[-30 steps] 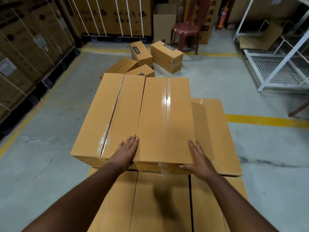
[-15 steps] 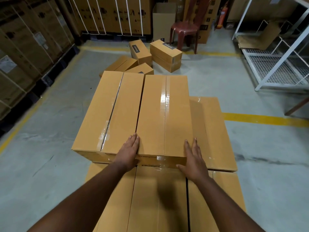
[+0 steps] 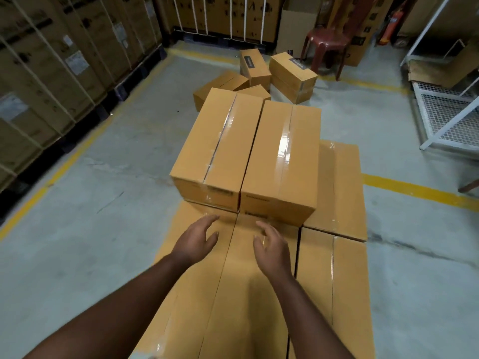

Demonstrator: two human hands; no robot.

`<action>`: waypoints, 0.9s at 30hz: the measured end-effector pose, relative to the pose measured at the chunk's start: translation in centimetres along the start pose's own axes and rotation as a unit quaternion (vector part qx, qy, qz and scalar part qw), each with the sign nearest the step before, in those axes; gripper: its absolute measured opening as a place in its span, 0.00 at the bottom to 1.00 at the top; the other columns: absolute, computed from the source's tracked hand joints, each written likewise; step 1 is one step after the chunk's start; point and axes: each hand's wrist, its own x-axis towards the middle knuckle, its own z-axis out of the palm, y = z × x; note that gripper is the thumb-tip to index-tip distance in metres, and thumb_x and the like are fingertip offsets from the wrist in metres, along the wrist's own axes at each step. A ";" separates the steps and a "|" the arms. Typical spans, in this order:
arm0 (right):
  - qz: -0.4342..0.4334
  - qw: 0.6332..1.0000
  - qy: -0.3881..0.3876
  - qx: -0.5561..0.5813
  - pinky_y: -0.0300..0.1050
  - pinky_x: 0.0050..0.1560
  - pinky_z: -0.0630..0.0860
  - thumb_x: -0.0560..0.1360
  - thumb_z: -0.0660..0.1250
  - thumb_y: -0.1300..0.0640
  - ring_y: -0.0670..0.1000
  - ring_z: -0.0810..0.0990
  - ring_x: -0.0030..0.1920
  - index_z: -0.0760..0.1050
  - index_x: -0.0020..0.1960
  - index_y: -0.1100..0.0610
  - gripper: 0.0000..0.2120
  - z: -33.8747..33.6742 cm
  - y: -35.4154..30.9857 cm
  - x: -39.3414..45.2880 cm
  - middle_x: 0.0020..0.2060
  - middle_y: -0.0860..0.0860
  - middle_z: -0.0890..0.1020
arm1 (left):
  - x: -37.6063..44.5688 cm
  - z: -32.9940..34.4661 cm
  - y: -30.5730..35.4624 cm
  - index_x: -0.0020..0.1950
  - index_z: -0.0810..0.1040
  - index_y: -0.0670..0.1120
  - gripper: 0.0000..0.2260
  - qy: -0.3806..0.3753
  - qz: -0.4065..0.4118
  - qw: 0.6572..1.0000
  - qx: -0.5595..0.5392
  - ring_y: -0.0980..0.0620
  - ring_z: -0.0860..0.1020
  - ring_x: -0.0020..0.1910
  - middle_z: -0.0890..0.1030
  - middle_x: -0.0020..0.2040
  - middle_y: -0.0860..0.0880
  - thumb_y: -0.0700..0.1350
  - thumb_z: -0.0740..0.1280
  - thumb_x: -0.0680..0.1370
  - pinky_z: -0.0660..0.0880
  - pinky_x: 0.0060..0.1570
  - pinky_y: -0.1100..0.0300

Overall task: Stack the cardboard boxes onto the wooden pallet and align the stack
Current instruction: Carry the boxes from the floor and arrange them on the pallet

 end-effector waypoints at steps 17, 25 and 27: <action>-0.015 0.992 -0.044 0.116 0.27 0.46 0.75 0.81 0.69 0.59 0.37 0.82 0.48 0.83 0.61 0.50 0.11 28.2 -26.2 -19.4 0.55 0.40 0.84 | -24.3 -24.4 -27.1 0.64 0.83 0.52 0.12 0.120 -0.053 0.975 -0.178 0.64 0.80 0.59 0.84 0.58 0.60 0.44 0.69 0.81 0.74 0.60 0.67; -0.021 0.988 -0.052 0.142 0.31 0.48 0.77 0.81 0.70 0.57 0.39 0.83 0.51 0.83 0.61 0.47 0.11 36.2 -34.8 -16.3 0.54 0.39 0.85 | -25.1 -33.5 -35.4 0.62 0.83 0.51 0.11 0.145 -0.093 0.962 -0.210 0.66 0.81 0.56 0.85 0.55 0.59 0.42 0.69 0.81 0.76 0.60 0.63; -0.011 0.987 -0.054 0.150 0.34 0.50 0.78 0.81 0.70 0.57 0.40 0.83 0.51 0.83 0.61 0.47 0.11 38.0 -36.0 -14.6 0.54 0.39 0.85 | -23.7 -35.3 -36.5 0.63 0.82 0.50 0.12 0.143 -0.095 0.960 -0.222 0.66 0.81 0.55 0.85 0.54 0.58 0.42 0.69 0.81 0.76 0.60 0.64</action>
